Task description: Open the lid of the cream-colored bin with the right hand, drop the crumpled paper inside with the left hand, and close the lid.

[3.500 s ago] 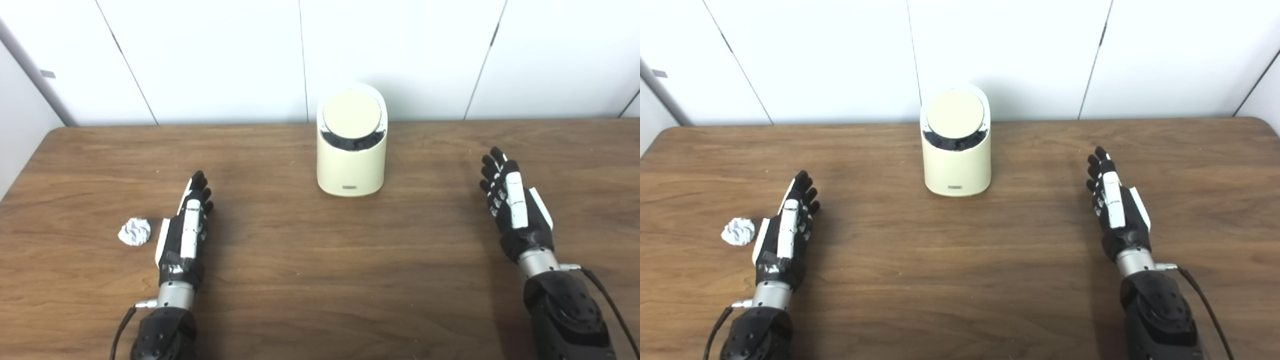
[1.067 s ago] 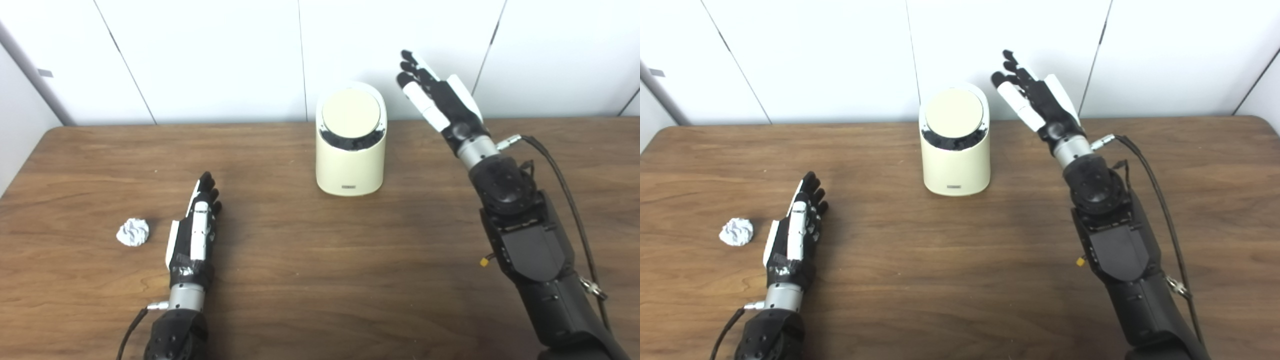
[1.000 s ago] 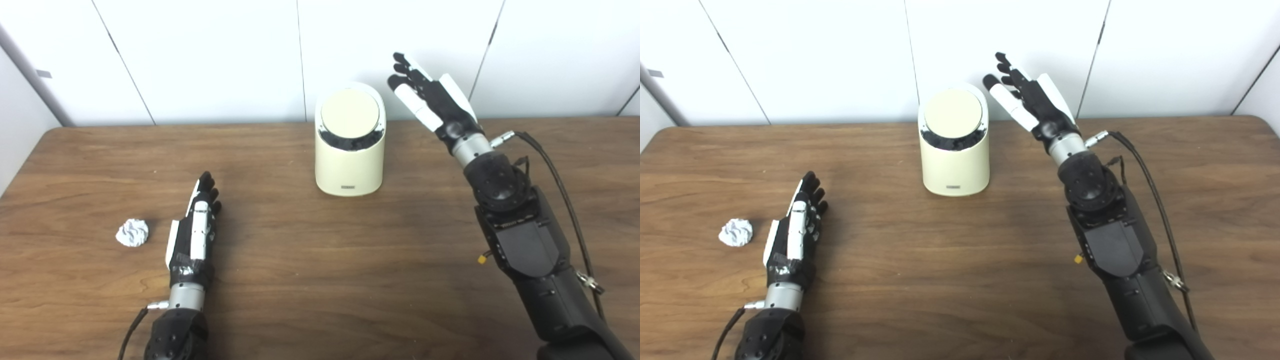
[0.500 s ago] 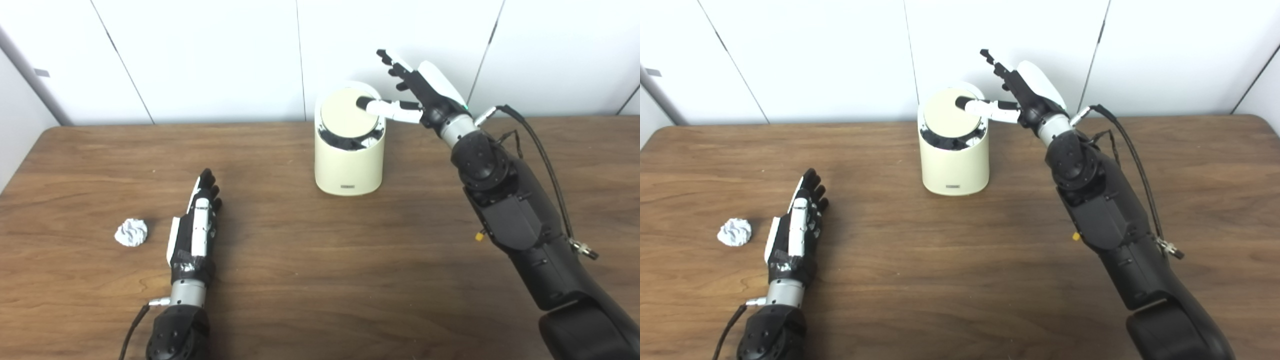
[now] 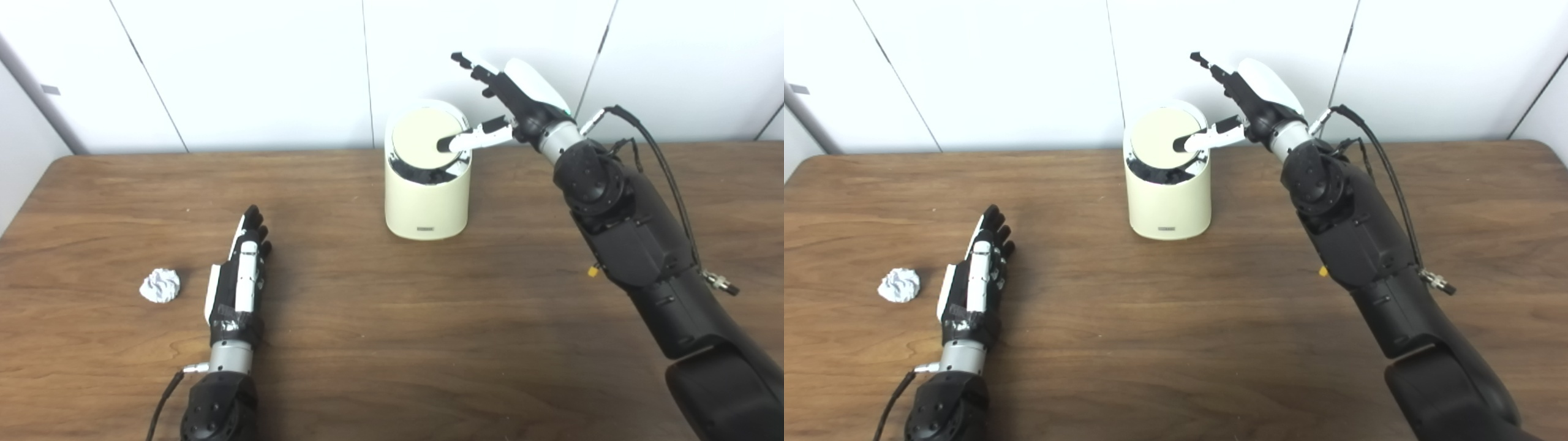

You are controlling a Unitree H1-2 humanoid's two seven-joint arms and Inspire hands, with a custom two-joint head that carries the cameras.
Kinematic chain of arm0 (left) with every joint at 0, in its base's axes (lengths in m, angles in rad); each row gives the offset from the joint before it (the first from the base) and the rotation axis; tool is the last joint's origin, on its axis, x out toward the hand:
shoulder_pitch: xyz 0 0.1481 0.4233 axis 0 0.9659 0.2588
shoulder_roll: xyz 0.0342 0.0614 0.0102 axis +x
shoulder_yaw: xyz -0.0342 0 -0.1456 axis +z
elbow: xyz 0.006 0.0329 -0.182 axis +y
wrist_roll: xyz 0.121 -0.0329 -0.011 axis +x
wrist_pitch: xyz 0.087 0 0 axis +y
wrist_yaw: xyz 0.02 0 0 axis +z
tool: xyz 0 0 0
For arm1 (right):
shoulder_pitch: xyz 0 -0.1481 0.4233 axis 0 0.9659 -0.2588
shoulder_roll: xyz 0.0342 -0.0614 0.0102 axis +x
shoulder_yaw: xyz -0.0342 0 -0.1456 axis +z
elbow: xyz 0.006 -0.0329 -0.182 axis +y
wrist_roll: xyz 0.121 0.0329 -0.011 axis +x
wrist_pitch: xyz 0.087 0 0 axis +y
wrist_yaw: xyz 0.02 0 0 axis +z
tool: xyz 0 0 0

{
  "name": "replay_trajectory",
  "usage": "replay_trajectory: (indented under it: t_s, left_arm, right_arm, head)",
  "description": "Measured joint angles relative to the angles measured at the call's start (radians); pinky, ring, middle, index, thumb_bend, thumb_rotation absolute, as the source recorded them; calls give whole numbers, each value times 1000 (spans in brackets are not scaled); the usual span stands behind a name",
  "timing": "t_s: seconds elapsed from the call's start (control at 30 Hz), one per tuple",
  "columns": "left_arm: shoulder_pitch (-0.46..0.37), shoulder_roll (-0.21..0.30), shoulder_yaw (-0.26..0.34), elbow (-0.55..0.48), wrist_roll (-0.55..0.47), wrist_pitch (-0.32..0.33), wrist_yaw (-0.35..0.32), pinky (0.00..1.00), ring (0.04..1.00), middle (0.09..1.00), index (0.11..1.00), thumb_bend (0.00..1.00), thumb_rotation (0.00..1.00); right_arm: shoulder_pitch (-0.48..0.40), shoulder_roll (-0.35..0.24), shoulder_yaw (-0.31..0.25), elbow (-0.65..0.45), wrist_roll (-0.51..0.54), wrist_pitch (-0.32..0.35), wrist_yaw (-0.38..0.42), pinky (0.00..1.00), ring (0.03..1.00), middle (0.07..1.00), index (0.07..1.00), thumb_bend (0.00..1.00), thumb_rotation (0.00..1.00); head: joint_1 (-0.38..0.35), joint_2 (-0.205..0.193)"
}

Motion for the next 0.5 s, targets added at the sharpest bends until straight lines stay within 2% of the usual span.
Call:
replay_trajectory:
  t_s: [0.27, 0.5]
  left_arm:
    - [-5, -1, -4, 5, 3, -2, 0, 1000, 1000, 1000, 1000, 353, 908]
    - [-8, -3, -5, 7, 9, -2, 1, 1000, 1000, 1000, 1000, 349, 921]
  right_arm:
    - [-40, 0, 2, -3, -10, -1, 13, 815, 916, 927, 905, 761, 330]
    - [-42, 0, 15, -3, -19, -1, 20, 814, 918, 923, 902, 755, 341]
  head:
    - [-6, -2]
    - [-6, 0]
